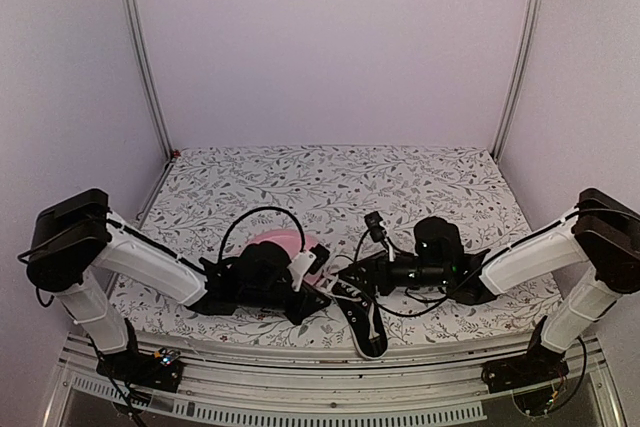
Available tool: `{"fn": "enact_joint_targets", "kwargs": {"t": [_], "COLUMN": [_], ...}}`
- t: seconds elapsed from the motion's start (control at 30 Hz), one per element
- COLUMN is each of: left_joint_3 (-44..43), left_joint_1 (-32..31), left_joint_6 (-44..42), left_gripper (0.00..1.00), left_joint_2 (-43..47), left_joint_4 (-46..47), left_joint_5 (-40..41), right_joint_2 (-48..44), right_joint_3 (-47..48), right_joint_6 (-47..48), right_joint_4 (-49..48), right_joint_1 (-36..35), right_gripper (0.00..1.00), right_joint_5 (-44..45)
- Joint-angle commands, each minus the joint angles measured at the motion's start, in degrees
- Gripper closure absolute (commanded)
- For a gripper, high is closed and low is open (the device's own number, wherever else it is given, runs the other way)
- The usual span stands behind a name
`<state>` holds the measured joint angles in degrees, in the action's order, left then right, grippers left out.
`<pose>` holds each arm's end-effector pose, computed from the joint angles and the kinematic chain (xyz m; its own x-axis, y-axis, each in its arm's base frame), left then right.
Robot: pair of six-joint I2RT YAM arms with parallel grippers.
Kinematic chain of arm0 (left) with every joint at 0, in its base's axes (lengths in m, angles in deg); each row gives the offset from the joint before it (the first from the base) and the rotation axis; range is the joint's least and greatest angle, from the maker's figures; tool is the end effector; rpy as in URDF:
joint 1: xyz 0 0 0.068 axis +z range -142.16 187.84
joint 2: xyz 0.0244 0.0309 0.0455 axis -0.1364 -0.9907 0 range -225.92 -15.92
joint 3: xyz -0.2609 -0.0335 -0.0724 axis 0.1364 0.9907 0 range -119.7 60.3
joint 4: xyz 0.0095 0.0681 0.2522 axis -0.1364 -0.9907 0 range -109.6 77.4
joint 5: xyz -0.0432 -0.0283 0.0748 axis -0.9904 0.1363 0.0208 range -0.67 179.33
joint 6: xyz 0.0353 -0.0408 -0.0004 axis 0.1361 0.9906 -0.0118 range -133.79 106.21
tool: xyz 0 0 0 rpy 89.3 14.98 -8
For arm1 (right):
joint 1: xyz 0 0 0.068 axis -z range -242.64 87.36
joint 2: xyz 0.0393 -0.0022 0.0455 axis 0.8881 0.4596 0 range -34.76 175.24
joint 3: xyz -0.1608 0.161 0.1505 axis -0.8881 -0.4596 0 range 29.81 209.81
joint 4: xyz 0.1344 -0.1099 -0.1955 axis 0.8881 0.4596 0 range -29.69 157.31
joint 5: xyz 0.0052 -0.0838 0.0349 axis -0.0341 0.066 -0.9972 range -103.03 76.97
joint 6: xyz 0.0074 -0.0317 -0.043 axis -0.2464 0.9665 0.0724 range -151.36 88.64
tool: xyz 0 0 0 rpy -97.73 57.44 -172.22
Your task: Tie the shoes
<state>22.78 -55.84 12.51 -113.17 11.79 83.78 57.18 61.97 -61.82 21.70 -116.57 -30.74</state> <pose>0.1378 -0.2863 0.1307 -0.6407 0.3008 -0.7064 0.7175 0.5621 -0.4114 0.1706 0.2527 0.1568 -0.6583 -0.0836 -0.7481 -0.7000 0.4336 0.5674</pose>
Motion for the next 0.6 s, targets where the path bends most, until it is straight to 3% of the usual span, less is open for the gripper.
{"fn": "enact_joint_targets", "kwargs": {"t": [0.0,0.23,0.4,0.57], "left_joint_3": [3.85,8.83,11.17,13.12], "left_joint_1": [-0.75,-0.91,-0.87,-0.79], "left_joint_6": [1.95,4.63,6.35,8.45], "left_gripper": [1.00,1.00,1.00,1.00], "left_joint_2": [6.31,16.86,24.00,29.33], "left_joint_4": [-5.57,-12.71,-19.14,-22.66], "left_joint_5": [-4.31,-11.29,-12.33,-11.29], "right_joint_2": [-5.70,-6.46,-0.75,6.08], "right_joint_3": [-0.14,7.81,17.73,24.40], "right_joint_6": [2.95,8.37,9.38,7.87], "right_joint_4": [6.75,21.88,33.11,37.63], "right_joint_1": [0.28,0.35,0.40,0.37], "right_gripper": [0.39,0.30,0.29,0.27], "right_joint_5": [0.60,7.04,15.30,17.18]}}
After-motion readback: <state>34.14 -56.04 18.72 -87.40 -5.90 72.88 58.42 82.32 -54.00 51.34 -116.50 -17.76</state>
